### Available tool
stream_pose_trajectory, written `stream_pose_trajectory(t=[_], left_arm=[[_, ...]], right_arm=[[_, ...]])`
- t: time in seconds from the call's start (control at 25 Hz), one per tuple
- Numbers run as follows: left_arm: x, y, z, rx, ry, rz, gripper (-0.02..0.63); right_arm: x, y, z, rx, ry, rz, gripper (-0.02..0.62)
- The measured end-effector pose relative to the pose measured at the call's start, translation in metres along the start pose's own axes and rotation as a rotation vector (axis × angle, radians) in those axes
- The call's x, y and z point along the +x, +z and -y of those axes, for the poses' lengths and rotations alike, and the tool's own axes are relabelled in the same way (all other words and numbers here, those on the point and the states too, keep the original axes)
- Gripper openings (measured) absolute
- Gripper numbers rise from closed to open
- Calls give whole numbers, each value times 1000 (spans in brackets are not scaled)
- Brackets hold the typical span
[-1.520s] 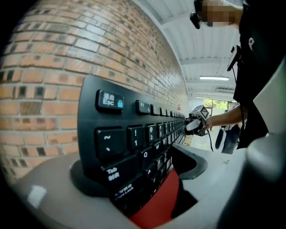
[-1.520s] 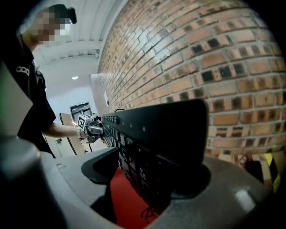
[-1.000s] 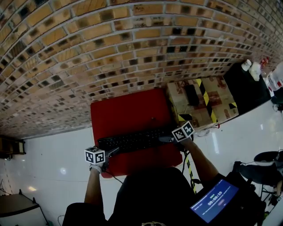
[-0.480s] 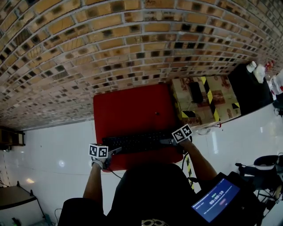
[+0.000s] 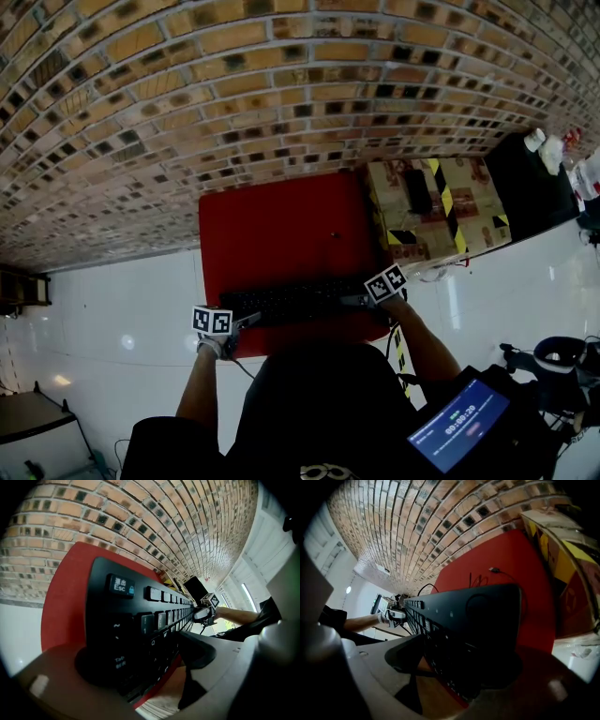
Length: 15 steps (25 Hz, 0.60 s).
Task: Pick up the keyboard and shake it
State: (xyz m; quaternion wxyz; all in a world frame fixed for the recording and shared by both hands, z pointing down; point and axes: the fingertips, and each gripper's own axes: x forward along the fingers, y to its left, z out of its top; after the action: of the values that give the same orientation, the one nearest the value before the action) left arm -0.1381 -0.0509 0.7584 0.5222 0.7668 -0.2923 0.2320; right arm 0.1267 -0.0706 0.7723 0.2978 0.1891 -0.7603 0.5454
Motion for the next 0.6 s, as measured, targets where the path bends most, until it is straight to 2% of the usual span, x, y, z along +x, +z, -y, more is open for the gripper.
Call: stream_pose_trajectory(t=[0.6], left_arm=[[-15, -10, -16, -2, 16, 12, 419]], right_arm=[[20, -2, -9, -25, -21, -18, 356]])
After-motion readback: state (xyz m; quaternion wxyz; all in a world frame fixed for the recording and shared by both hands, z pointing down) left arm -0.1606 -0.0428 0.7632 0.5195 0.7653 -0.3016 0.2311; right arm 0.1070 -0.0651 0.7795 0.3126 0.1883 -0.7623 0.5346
